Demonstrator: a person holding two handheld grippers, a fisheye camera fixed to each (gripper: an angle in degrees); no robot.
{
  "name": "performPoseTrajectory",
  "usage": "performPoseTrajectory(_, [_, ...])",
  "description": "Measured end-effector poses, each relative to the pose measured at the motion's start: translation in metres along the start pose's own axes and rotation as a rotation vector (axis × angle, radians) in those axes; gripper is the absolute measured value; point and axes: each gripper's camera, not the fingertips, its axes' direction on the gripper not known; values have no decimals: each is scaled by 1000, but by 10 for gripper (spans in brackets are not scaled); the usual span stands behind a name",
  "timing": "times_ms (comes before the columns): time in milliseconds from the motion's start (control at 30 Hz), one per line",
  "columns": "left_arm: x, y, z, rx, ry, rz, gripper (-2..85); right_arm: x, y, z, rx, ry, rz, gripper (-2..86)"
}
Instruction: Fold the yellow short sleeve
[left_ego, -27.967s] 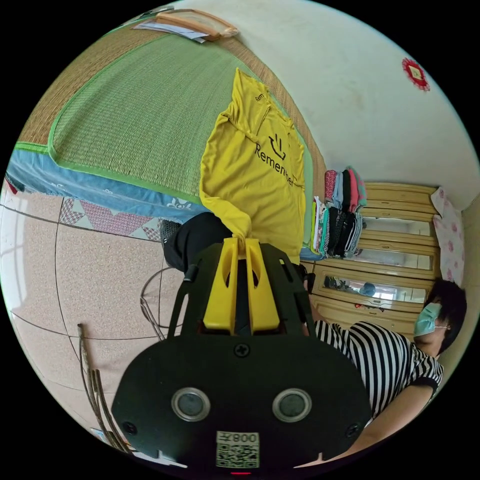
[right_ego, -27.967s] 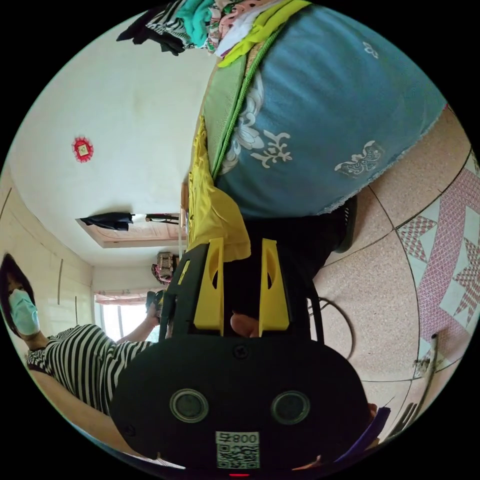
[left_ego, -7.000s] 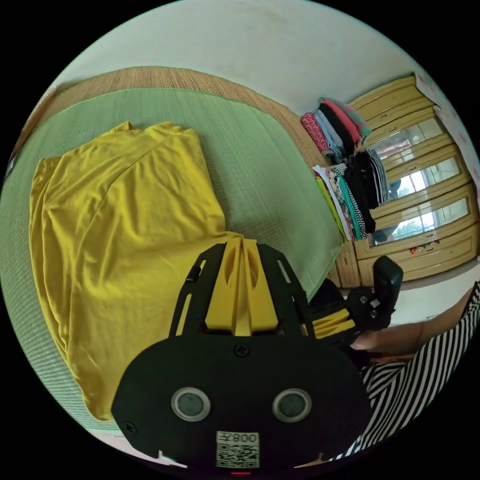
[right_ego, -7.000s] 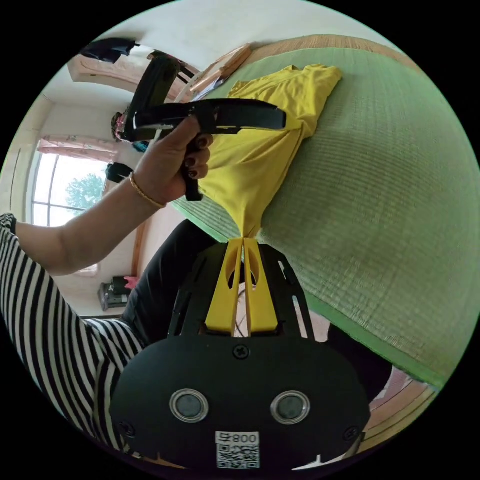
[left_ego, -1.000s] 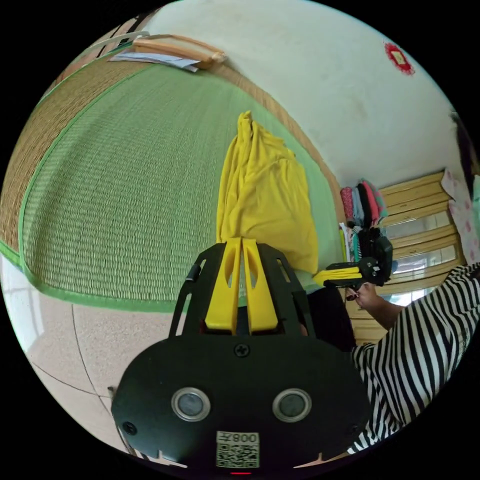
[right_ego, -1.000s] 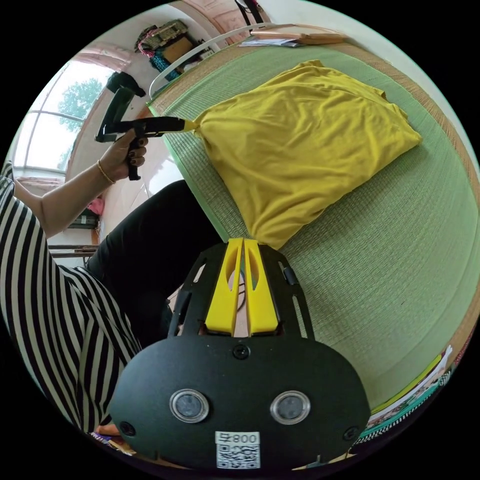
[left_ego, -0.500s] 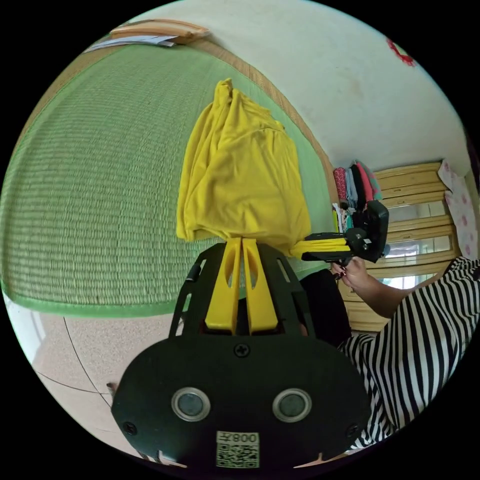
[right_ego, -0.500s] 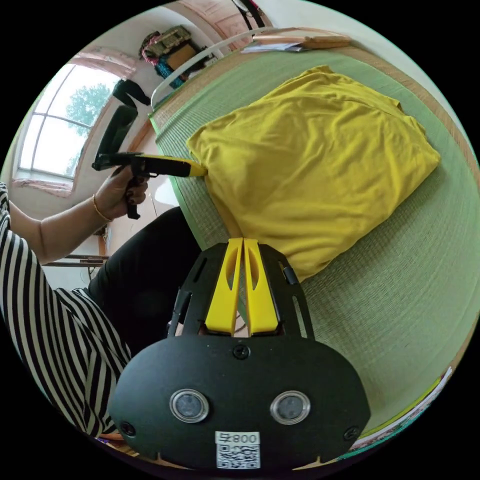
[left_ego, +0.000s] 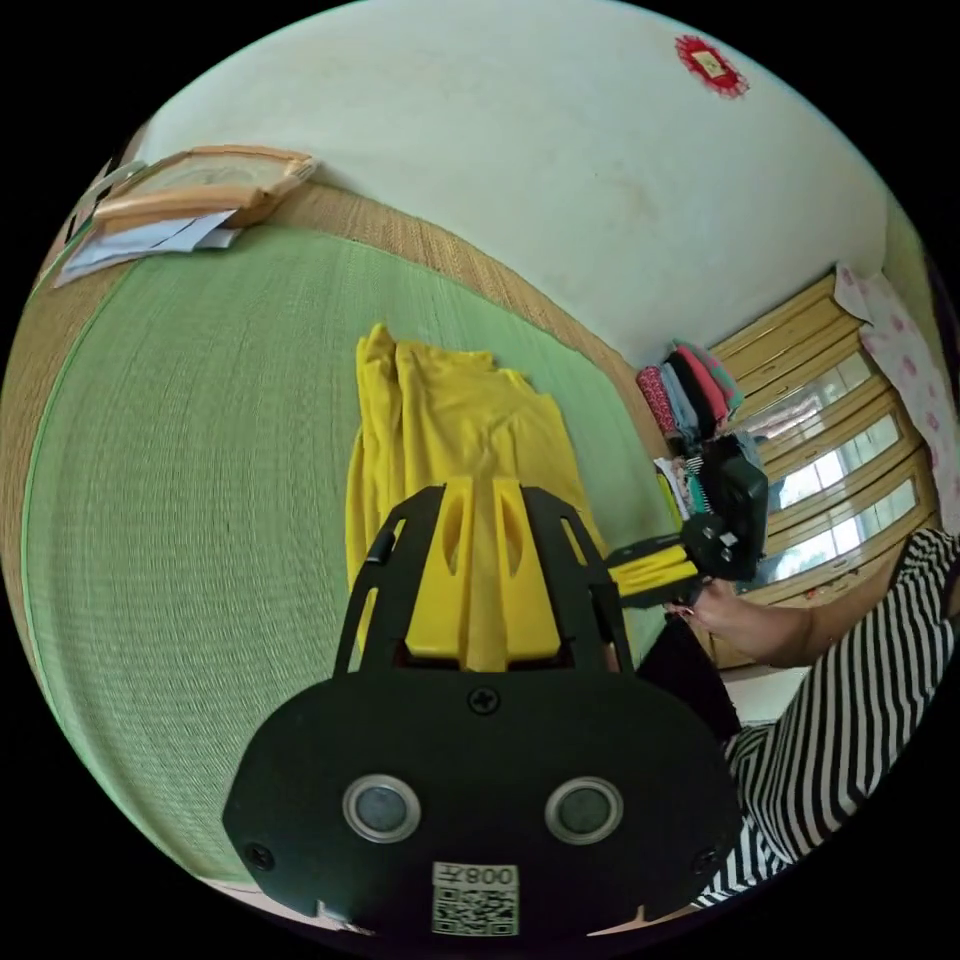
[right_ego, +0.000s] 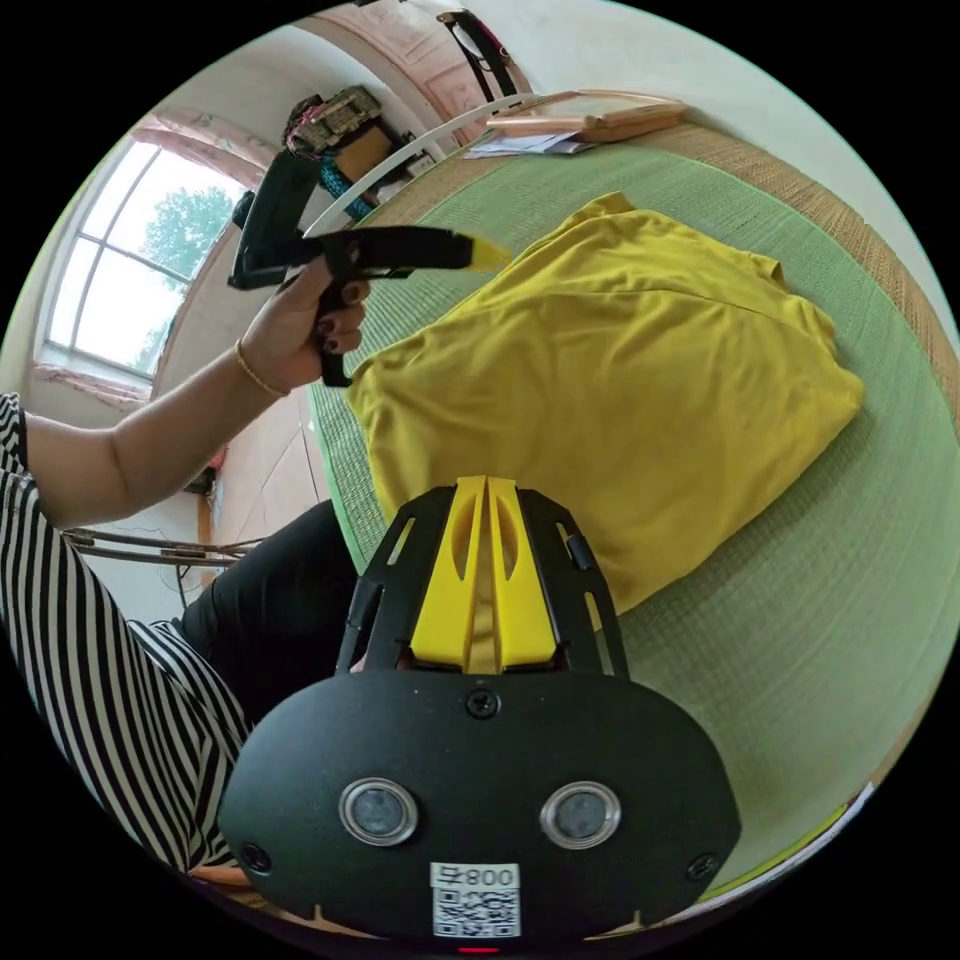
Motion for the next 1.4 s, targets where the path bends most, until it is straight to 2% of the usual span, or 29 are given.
performPoseTrajectory(67, [-5, -12, 9, -81, -133, -3, 8, -2, 11, 14, 4, 12, 9, 3])
performPoseTrajectory(100, [-7, -12, 10, -92, -143, -6, 7, -2, 15, 15, 19, 10, 15, 3])
performPoseTrajectory(167, [-11, -11, 2, -61, -71, -53, 4, 2, 21, 14, 20, -26, 32, 3])
performPoseTrajectory(233, [-5, -11, -10, -24, -106, -61, 4, 7, 23, 6, 43, -56, 25, 2])
performPoseTrajectory(367, [16, -26, -25, 66, -25, 1, 4, 40, 15, -27, 184, 42, 73, 2])
performPoseTrajectory(533, [24, -55, -3, -19, -103, 20, 3, 110, -5, -36, 230, 193, 238, 1])
performPoseTrajectory(567, [21, -57, 4, -64, -146, 9, 3, 124, -7, -28, 208, 184, 259, 1])
performPoseTrajectory(633, [20, -55, 2, -45, -95, -14, 3, 135, -4, -24, 210, 110, 272, 1])
performPoseTrajectory(833, [43, -30, -27, -6, -46, 6, 3, 114, 29, -38, 327, 166, 279, 1])
performPoseTrajectory(933, [43, -13, -19, -82, -49, -24, 3, 132, 28, -10, 241, 145, 341, 2])
performPoseTrajectory(1033, [51, -5, -36, -17, -34, -63, 3, 128, 31, -18, 300, 91, 333, 1])
performPoseTrajectory(1100, [61, 1, -44, 18, -37, -47, 3, 119, 34, -20, 332, 124, 323, 1])
performPoseTrajectory(1167, [65, 8, -36, -54, -46, -58, 3, 121, 29, 5, 226, 158, 324, 1])
performPoseTrajectory(1200, [64, 10, -32, -84, -50, -65, 3, 124, 28, 14, 187, 150, 320, 1])
performPoseTrajectory(1233, [64, 14, -30, -87, -32, -78, 3, 127, 34, 15, 254, 95, 327, 1])
performPoseTrajectory(1267, [66, 17, -35, -59, -13, -102, 3, 132, 37, 15, 240, 46, 354, 1])
performPoseTrajectory(1400, [84, 28, -53, -13, 7, -94, 3, 113, 59, 4, 287, 28, 335, 1])
